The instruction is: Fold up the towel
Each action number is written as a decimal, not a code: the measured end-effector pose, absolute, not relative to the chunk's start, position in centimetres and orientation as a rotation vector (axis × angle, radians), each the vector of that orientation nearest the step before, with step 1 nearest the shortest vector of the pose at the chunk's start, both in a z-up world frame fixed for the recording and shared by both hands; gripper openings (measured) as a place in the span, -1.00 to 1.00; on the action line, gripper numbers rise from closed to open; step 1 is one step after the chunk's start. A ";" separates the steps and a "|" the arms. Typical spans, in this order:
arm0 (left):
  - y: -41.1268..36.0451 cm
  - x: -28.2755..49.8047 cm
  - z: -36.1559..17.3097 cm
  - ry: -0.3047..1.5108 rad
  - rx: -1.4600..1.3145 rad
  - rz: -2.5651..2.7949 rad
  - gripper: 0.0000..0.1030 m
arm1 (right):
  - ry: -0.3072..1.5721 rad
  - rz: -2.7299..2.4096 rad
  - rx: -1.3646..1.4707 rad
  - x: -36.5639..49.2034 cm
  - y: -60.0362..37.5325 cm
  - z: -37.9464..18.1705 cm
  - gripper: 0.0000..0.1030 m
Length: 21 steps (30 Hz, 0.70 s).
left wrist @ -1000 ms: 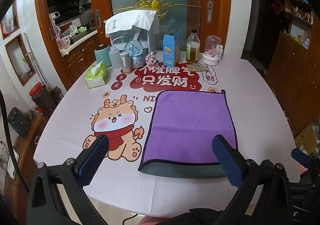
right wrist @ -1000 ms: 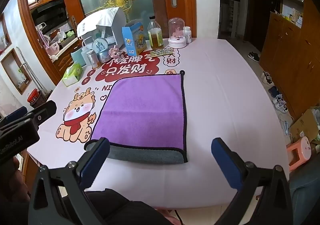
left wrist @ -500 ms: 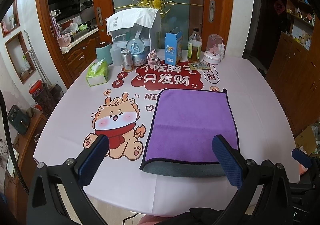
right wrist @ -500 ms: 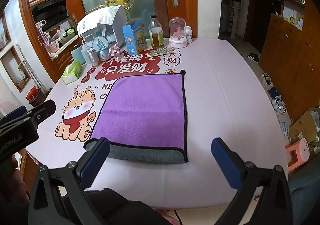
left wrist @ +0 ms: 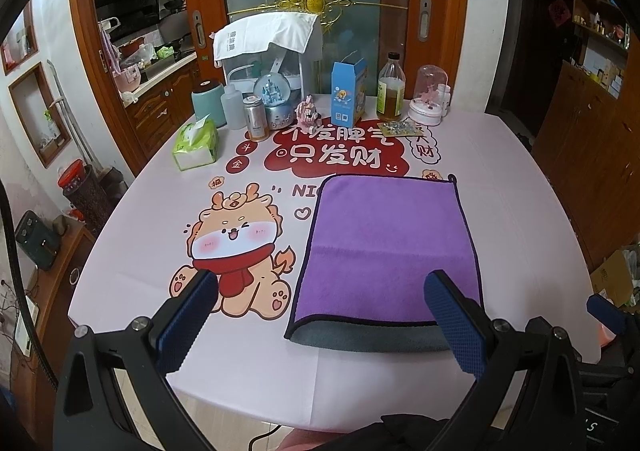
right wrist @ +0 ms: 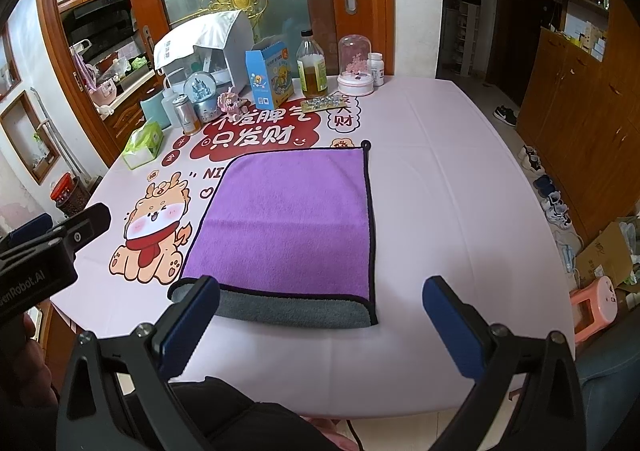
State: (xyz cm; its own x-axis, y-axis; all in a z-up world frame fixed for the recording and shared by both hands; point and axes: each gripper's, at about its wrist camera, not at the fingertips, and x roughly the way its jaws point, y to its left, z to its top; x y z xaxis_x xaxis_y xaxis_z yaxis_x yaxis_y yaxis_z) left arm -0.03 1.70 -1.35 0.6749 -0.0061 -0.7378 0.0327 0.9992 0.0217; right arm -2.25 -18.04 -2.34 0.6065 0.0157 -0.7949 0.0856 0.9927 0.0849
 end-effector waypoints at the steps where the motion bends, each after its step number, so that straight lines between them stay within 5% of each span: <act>1: 1.7 0.0 -1.4 0.830 0.034 -0.022 0.99 | 0.919 -0.041 0.118 -2.3 -18.0 -2.3 0.98; 21: 2.3 0.2 -2.7 0.930 0.054 -0.038 0.99 | 0.920 -0.024 0.103 -2.8 -18.4 -3.3 0.97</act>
